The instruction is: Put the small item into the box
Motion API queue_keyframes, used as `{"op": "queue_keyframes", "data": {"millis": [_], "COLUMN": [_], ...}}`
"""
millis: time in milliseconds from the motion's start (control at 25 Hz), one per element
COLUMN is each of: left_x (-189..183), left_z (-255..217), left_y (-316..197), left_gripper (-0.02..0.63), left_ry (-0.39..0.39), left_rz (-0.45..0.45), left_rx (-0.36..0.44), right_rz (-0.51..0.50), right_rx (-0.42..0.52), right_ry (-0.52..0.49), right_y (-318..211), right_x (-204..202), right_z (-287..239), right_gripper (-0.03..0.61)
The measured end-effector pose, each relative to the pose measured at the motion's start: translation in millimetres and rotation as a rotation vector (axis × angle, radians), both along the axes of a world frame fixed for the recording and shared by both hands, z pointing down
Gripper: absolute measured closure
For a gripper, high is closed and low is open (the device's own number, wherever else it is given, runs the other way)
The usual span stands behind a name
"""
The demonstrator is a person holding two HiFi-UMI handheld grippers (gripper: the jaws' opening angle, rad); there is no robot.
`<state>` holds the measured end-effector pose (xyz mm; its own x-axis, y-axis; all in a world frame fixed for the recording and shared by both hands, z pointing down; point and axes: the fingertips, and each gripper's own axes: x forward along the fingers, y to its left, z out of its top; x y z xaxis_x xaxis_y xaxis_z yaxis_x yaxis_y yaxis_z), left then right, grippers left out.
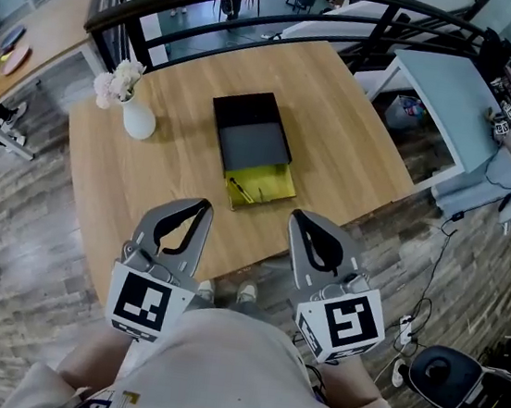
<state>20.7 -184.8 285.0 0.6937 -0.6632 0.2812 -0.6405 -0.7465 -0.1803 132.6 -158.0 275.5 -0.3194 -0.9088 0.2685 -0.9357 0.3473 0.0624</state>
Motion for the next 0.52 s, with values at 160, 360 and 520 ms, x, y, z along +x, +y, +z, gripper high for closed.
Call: {"op": "queue_keyframes", "data": {"millis": [160,360,520], "left_x": [-0.4,-0.8,0.3], "left_z": [0.6,-3.2,-5.3], "left_y": [2.6,1.5,2.9], "left_gripper": [0.612,0.611,0.612], "left_ry": [-0.014,0.001,0.009], "left_rz": [0.001,0.000,0.003], "left_rx": [-0.005,-0.001,-0.003], "right_rz": [-0.010,-0.023,-0.035], "right_rx": [-0.003,0.000,-0.013], "right_ry": [0.004,-0.012,-0.021], "right_y": [-1.2,-3.5,-2.8], "right_x": [-1.7,-6.2,-10.0], "right_z": [0.2,-2.0,0.5], "right_gripper": [0.580,0.580,0.580]}}
